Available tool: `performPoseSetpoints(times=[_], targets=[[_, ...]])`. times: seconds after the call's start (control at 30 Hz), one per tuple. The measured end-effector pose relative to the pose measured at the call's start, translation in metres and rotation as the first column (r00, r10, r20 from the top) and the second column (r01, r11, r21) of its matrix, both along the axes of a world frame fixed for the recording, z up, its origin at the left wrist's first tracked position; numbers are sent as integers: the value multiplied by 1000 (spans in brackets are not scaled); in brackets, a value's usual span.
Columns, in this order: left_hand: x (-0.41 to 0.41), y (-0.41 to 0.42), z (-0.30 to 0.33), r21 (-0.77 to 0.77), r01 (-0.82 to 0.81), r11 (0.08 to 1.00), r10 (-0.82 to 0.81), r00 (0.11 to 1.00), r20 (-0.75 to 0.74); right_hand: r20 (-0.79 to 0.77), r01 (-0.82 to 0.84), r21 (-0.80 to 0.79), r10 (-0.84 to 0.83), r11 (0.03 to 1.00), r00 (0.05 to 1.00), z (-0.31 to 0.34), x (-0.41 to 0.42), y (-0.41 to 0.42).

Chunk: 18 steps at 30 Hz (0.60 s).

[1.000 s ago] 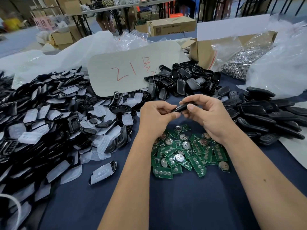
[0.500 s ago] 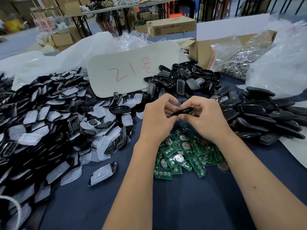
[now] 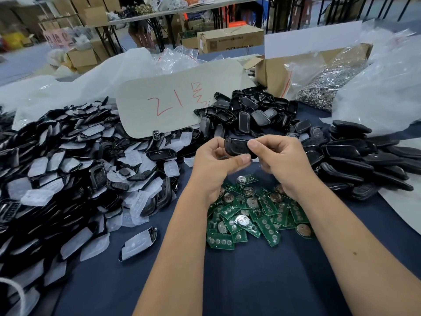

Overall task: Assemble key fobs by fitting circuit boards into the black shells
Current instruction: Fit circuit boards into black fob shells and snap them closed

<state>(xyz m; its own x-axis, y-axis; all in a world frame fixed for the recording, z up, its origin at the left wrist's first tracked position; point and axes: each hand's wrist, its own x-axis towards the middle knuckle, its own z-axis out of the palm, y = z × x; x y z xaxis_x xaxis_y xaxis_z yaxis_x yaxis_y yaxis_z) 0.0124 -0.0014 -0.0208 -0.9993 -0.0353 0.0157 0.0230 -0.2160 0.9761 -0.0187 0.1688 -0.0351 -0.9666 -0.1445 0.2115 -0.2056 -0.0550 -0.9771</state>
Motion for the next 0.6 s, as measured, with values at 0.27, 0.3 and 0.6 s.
performPoseSetpoints(times=[0.27,0.3,0.6], targets=[[1,-4,0,115,77,990,-80,997,17,69,-95,-81,101,992,993,6,2,-1],[0,-4,-1,121,79,989,-82,996,19,75,-93,-88,99,992,992,6,2,-1],[-4,6,-6,-148,-82,986,77,996,-38,150,141,-38,-134,989,980,5,2,-7]])
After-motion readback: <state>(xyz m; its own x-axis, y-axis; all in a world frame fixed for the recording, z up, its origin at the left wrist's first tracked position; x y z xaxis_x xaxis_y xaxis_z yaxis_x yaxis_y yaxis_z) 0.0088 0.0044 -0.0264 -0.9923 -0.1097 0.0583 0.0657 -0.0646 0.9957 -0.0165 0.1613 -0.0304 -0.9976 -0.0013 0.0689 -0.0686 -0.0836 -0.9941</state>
